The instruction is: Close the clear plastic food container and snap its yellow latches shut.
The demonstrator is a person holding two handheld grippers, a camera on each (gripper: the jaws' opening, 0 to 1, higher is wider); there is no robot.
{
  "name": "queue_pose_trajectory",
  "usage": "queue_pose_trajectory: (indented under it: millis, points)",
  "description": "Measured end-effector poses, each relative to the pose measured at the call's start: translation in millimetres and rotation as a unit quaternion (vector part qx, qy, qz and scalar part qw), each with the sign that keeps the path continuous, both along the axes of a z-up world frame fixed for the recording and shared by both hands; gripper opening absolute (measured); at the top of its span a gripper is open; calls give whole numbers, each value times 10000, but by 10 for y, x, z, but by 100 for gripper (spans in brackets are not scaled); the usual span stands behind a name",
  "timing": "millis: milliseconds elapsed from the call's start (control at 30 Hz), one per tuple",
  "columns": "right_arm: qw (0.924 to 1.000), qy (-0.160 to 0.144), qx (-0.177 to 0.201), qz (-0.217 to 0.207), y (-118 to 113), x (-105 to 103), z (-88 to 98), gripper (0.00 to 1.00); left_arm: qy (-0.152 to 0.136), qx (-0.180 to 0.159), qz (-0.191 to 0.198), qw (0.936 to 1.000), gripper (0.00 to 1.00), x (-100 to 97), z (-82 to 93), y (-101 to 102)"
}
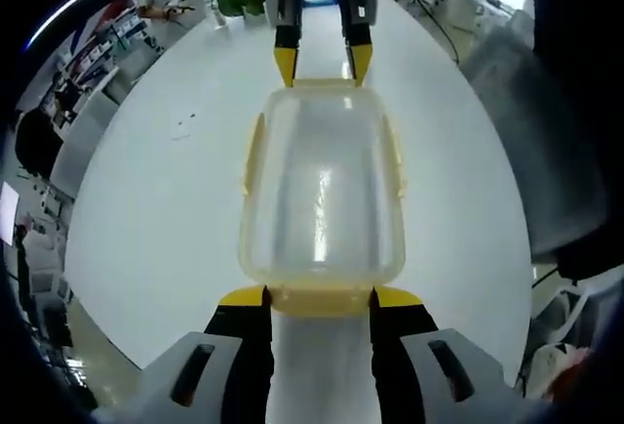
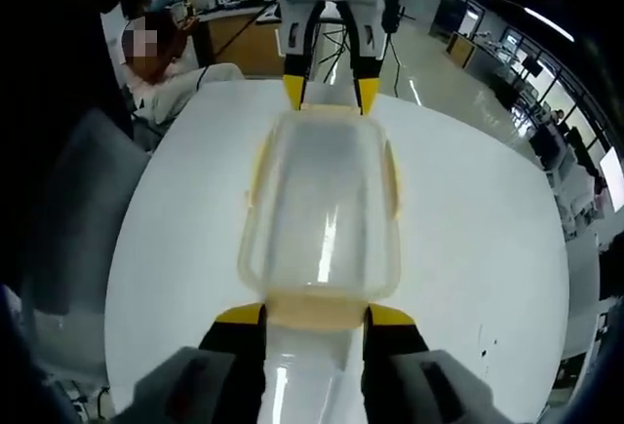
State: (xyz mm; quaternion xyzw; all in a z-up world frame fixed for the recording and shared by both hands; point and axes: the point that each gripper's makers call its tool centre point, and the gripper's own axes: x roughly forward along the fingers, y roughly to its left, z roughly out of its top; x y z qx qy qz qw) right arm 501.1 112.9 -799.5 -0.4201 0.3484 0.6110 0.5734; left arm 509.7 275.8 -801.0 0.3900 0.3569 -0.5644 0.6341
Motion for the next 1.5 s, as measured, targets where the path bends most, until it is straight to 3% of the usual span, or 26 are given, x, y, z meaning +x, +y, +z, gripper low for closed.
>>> queue_pose_trajectory:
  millis: [1500]
  points:
    - [9989,41,-192,-424,-912,-20,60,35,11,-196,-290,9994,35,88,3,-923]
